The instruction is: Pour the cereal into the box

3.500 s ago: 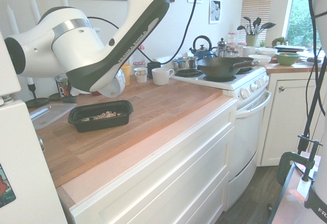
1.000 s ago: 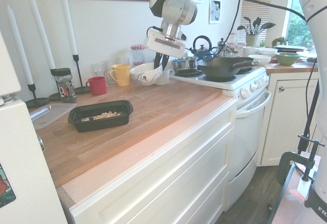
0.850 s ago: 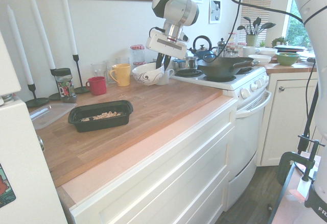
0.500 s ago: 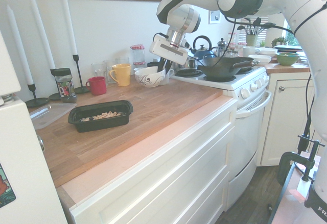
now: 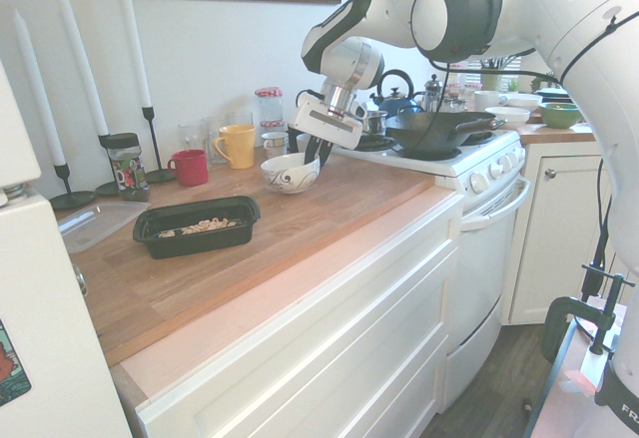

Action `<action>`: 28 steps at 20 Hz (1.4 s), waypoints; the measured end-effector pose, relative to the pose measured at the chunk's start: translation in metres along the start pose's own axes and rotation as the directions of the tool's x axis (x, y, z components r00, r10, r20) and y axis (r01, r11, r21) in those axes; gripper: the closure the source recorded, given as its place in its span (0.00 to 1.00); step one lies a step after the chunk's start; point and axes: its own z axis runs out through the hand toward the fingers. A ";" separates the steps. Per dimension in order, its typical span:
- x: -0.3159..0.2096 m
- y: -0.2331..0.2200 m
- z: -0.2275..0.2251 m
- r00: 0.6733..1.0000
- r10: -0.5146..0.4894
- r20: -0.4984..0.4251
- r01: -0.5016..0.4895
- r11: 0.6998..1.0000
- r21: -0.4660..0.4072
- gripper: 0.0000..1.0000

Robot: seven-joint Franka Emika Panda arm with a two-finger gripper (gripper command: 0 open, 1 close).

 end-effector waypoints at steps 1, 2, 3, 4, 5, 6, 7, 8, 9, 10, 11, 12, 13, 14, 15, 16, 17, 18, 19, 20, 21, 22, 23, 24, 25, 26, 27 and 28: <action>0.001 0.000 0.002 1.000 0.001 0.001 -0.001 1.000 -0.001 1.00; 0.001 0.001 0.003 1.000 0.002 0.001 -0.002 1.000 -0.002 1.00; 0.001 0.001 0.004 1.000 0.002 0.000 -0.002 1.000 -0.001 1.00; 0.001 0.001 0.004 1.000 0.002 -0.002 -0.002 1.000 0.000 1.00; 0.002 0.000 0.004 1.000 0.002 -0.004 -0.002 1.000 0.001 1.00; 0.002 0.000 0.004 1.000 0.002 -0.005 -0.002 1.000 0.003 0.00; 0.002 0.000 0.005 1.000 0.003 -0.003 -0.003 1.000 0.006 0.00; 0.002 0.000 0.005 1.000 0.006 -0.001 -0.006 1.000 0.009 0.00; 0.002 0.001 0.006 1.000 0.007 0.001 -0.007 1.000 0.011 0.00; 0.002 0.001 0.006 1.000 0.008 0.002 -0.008 1.000 0.013 0.00; 0.002 0.001 0.007 1.000 0.009 0.004 -0.009 1.000 0.014 0.00; 0.002 0.000 0.007 1.000 0.009 0.006 -0.009 1.000 0.016 0.00; 0.002 0.000 0.008 1.000 0.010 0.007 -0.010 1.000 0.018 0.00; 0.002 0.000 0.008 1.000 0.010 0.008 -0.011 1.000 0.019 0.00; 0.002 0.000 0.008 1.000 0.011 0.009 -0.011 1.000 0.021 0.00; 0.002 0.000 0.009 1.000 0.011 0.009 -0.011 1.000 0.020 0.00; 0.001 0.000 0.010 1.000 0.011 0.011 -0.011 1.000 0.020 0.00; 0.001 -0.001 0.011 1.000 0.010 0.012 -0.010 1.000 0.020 0.00; 0.000 -0.002 0.011 1.000 0.008 0.014 -0.009 1.000 0.021 0.00; 0.000 -0.003 0.012 1.000 0.007 0.015 -0.007 1.000 0.022 0.00; -0.001 -0.004 0.012 1.000 0.005 0.015 -0.005 1.000 0.023 0.00; -0.002 -0.006 0.013 1.000 0.002 0.013 -0.003 1.000 0.023 0.00; -0.002 -0.007 0.013 1.000 0.001 0.011 -0.001 1.000 0.024 0.00; -0.003 -0.007 0.012 1.000 0.000 0.007 0.000 1.000 0.026 0.00; -0.003 -0.008 0.010 1.000 -0.001 0.002 0.001 1.000 0.029 0.00; -0.003 -0.009 0.006 1.000 -0.003 -0.004 0.003 0.999 0.032 0.00; -0.004 -0.011 0.000 1.000 -0.006 -0.014 0.007 0.999 0.034 0.00; -0.005 -0.012 -0.008 1.000 -0.011 -0.028 0.012 0.999 0.035 0.00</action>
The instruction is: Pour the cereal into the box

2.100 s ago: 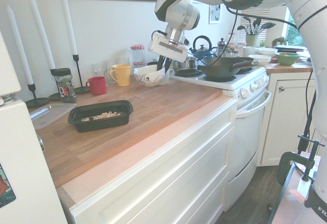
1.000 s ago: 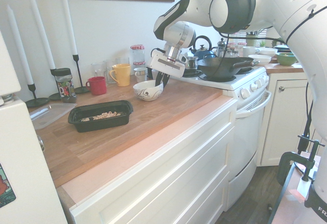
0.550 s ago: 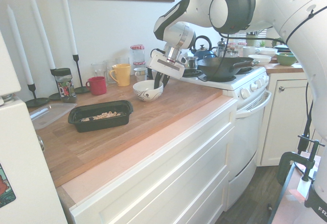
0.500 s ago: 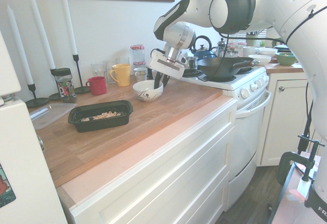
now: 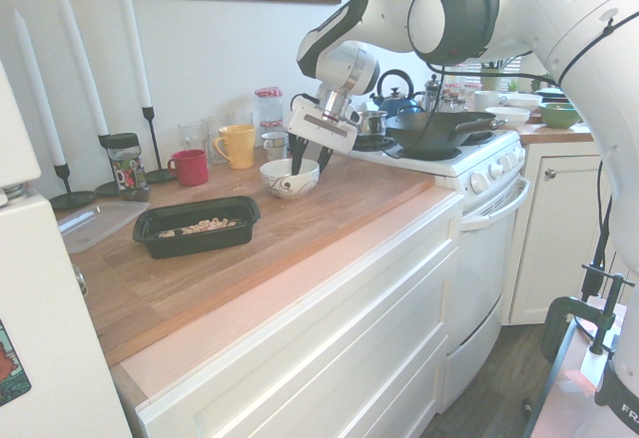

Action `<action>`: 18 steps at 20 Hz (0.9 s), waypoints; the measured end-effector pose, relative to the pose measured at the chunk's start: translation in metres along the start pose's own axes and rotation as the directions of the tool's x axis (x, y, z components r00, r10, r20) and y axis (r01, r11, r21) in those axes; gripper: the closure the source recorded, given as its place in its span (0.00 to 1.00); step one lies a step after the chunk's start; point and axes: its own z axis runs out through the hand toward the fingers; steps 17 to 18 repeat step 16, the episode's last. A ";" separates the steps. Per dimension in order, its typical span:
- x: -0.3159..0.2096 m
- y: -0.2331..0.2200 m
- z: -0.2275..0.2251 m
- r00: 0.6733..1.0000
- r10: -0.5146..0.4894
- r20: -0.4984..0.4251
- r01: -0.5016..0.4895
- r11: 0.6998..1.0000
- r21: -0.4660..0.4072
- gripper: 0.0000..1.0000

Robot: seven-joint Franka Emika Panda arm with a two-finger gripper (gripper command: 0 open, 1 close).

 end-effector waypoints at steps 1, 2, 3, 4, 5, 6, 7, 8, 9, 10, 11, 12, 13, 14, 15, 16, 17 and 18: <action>-0.002 -0.002 -0.009 1.000 -0.007 -0.014 0.007 1.000 -0.001 0.00; -0.004 -0.004 -0.019 0.999 -0.015 -0.031 0.015 1.000 -0.007 0.00; -0.006 -0.005 -0.029 0.998 -0.025 -0.051 0.024 1.000 -0.019 0.00; -0.008 -0.006 -0.037 0.997 -0.034 -0.069 0.032 0.999 -0.033 0.00; -0.012 -0.008 -0.042 0.995 -0.043 -0.086 0.039 0.998 -0.051 0.00; -0.016 -0.009 -0.045 0.993 -0.051 -0.105 0.044 0.996 -0.074 0.00; -0.020 -0.010 -0.046 0.991 -0.062 -0.121 0.051 0.994 -0.096 0.00; -0.025 -0.012 -0.046 0.988 -0.076 -0.137 0.059 0.991 -0.119 0.00; -0.030 -0.013 -0.046 0.984 -0.089 -0.153 0.067 0.988 -0.142 0.00; -0.036 -0.016 -0.046 0.980 -0.102 -0.170 0.074 0.984 -0.160 0.00; -0.042 -0.019 -0.045 0.974 -0.118 -0.192 0.083 0.981 -0.178 0.00; -0.048 -0.022 -0.044 0.968 -0.132 -0.214 0.090 0.977 -0.195 0.00; -0.054 -0.024 -0.043 0.961 -0.144 -0.235 0.094 0.973 -0.212 0.00; -0.060 -0.025 -0.041 0.955 -0.156 -0.251 0.098 0.968 -0.230 0.00; -0.066 -0.026 -0.039 0.948 -0.169 -0.269 0.101 0.963 -0.248 0.00; -0.072 -0.027 -0.037 0.940 -0.178 -0.291 0.100 0.959 -0.264 0.00; -0.072 -0.027 -0.037 0.940 -0.178 -0.291 0.100 0.959 -0.264 0.00; -0.072 -0.027 -0.037 0.940 -0.178 -0.291 0.100 0.959 -0.264 0.00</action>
